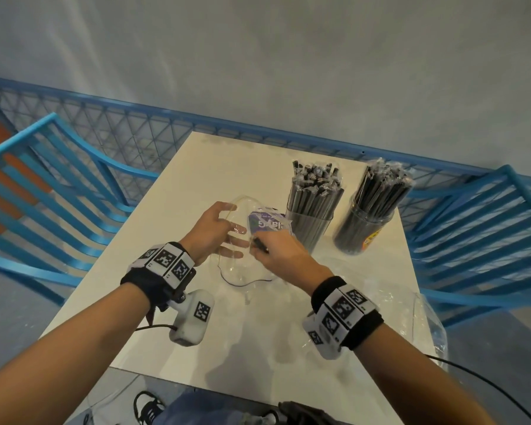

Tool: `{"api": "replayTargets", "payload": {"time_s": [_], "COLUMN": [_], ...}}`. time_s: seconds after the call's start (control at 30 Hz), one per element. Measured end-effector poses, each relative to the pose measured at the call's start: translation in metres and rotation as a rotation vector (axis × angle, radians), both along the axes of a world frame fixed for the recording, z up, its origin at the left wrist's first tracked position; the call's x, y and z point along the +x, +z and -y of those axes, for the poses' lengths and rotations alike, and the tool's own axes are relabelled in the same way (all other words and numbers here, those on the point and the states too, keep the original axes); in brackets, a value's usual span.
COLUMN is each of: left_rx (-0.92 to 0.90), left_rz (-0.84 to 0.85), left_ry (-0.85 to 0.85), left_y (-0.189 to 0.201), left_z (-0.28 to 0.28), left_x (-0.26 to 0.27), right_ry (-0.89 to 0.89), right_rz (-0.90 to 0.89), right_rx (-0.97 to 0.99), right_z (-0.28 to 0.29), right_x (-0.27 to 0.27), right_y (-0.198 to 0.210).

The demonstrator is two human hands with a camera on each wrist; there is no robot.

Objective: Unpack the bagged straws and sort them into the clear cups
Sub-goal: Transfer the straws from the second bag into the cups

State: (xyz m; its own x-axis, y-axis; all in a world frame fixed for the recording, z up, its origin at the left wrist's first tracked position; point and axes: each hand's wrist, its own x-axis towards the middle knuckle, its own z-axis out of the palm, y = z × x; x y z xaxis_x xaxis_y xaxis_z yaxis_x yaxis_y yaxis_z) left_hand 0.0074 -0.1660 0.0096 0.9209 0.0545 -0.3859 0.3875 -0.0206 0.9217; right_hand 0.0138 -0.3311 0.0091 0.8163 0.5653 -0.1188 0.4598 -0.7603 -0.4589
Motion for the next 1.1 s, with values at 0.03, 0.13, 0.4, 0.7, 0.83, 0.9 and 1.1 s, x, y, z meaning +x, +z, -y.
{"api": "replayTargets", "payload": {"time_s": [0.03,0.13,0.4,0.7,0.83,0.9,1.1], "left_rx": [-0.004,-0.012,0.013,0.017,0.005,0.004,0.015], "left_rz": [-0.002,-0.009,-0.03,-0.018,-0.018,-0.021,-0.027], "left_ry": [0.004,0.009,-0.008,-0.057,-0.052,-0.044,-0.031], "left_y": [0.0,0.0,-0.005,-0.003,-0.004,-0.004,-0.004], "left_z": [0.0,0.001,0.003,0.015,0.016,0.016,0.014], "left_x": [0.0,-0.001,0.002,0.004,0.001,0.0,-0.003], "right_ry": [-0.012,-0.113,-0.428,-0.675,-0.708,-0.704,-0.8], "right_rz": [-0.002,0.034,0.615,0.618,0.453,0.411,0.397], "right_rx": [0.045,0.239,0.834,0.272,0.236,0.224,0.49], "right_z": [0.002,0.021,0.137,0.17,0.162,0.159,0.17], "right_x": [0.001,0.001,0.012,0.081,0.097,0.103,0.12], "right_y": [0.007,0.051,0.186,0.107,0.063,0.052,0.061]}}
